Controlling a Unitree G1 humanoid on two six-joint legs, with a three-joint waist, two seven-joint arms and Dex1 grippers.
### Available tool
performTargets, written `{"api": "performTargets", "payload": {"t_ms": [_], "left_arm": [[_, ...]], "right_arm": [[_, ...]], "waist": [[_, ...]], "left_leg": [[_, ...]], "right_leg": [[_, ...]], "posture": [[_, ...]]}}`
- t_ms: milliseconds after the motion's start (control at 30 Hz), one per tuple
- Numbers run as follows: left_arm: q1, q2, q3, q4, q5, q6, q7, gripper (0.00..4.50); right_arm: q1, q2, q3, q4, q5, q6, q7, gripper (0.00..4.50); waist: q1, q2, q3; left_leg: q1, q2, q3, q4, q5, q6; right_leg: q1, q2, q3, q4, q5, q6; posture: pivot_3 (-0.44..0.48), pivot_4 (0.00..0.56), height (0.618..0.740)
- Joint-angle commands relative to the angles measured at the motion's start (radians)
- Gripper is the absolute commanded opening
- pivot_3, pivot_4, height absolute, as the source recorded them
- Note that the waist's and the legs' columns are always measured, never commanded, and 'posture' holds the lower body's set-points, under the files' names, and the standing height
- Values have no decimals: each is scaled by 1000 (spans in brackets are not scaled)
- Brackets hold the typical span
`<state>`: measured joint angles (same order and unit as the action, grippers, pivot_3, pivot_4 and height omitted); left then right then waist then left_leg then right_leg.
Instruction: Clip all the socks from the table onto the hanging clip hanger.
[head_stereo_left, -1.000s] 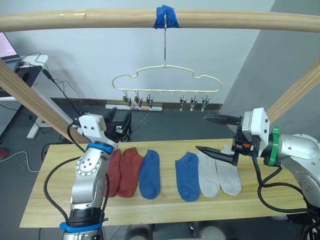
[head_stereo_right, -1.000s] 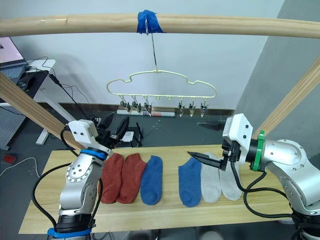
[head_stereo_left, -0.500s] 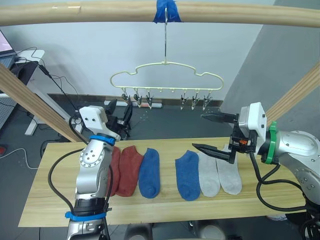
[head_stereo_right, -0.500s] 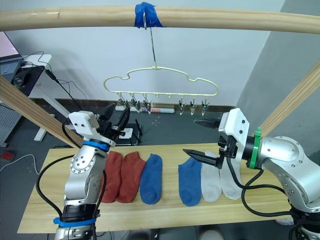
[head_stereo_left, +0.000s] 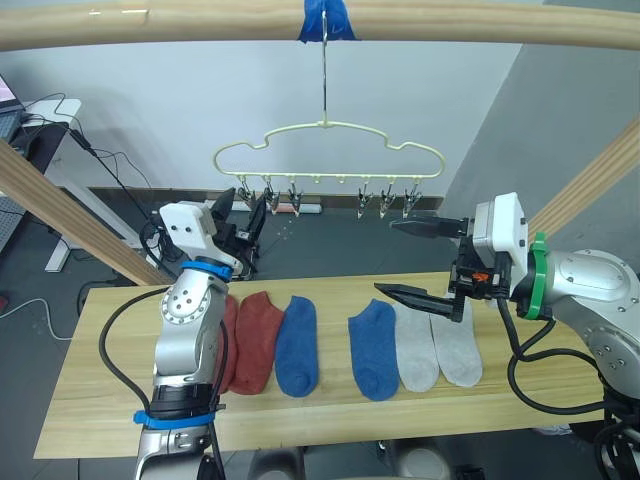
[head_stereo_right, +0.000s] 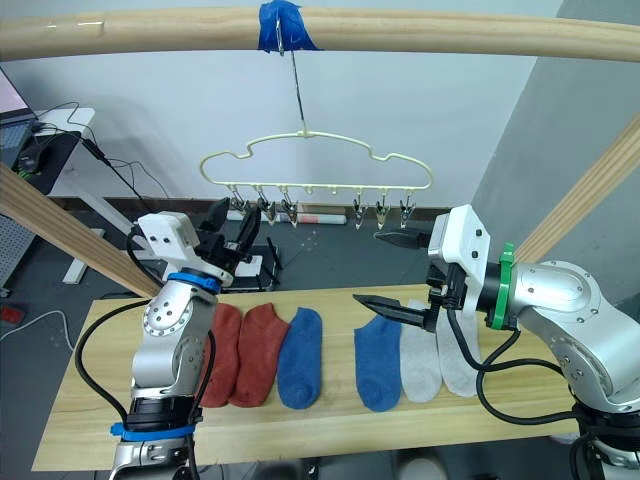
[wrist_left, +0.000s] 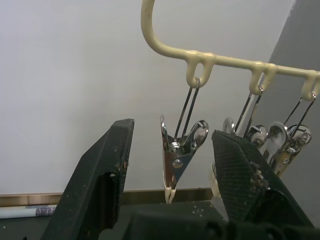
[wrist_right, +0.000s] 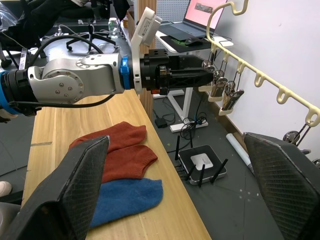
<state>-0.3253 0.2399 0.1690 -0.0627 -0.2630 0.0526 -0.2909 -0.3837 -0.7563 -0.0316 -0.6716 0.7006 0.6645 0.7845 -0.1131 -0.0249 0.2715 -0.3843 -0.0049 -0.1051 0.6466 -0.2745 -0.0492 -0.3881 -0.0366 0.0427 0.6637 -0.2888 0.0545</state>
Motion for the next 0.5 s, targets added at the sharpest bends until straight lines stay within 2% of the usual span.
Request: {"api": "performTargets", "payload": {"t_ms": [33,133,233,367,500], "left_arm": [[-12,7,25,-16,-6,-30,7,2721],[-16,5,32,-13,-5,-32,12,2721],[-18,3,36,-12,-8,-28,13,2125],[-26,3,32,-14,-11,-28,4,921],[-26,5,32,-15,-9,-29,-1,489]], "right_arm": [[-6,2,-12,-21,9,-16,2,4500],[-3,3,-13,-19,6,-19,2,4500],[-3,4,-12,-17,3,-22,2,4500],[-3,7,-12,-16,2,-23,2,4500],[3,10,-14,-22,2,-21,1,4500]], "waist": [[-1,0,0],[-1,0,0],[-1,0,0],[-1,0,0],[-1,0,0]], "left_leg": [[0,0,0,0,0,0],[0,0,0,0,0,0],[0,0,0,0,0,0],[0,0,0,0,0,0],[0,0,0,0,0,0]], "right_leg": [[0,0,0,0,0,0],[0,0,0,0,0,0],[0,0,0,0,0,0],[0,0,0,0,0,0],[0,0,0,0,0,0]], "posture": [[-266,284,740],[-264,282,740],[-262,281,740],[-259,281,740],[-260,279,740]]}}
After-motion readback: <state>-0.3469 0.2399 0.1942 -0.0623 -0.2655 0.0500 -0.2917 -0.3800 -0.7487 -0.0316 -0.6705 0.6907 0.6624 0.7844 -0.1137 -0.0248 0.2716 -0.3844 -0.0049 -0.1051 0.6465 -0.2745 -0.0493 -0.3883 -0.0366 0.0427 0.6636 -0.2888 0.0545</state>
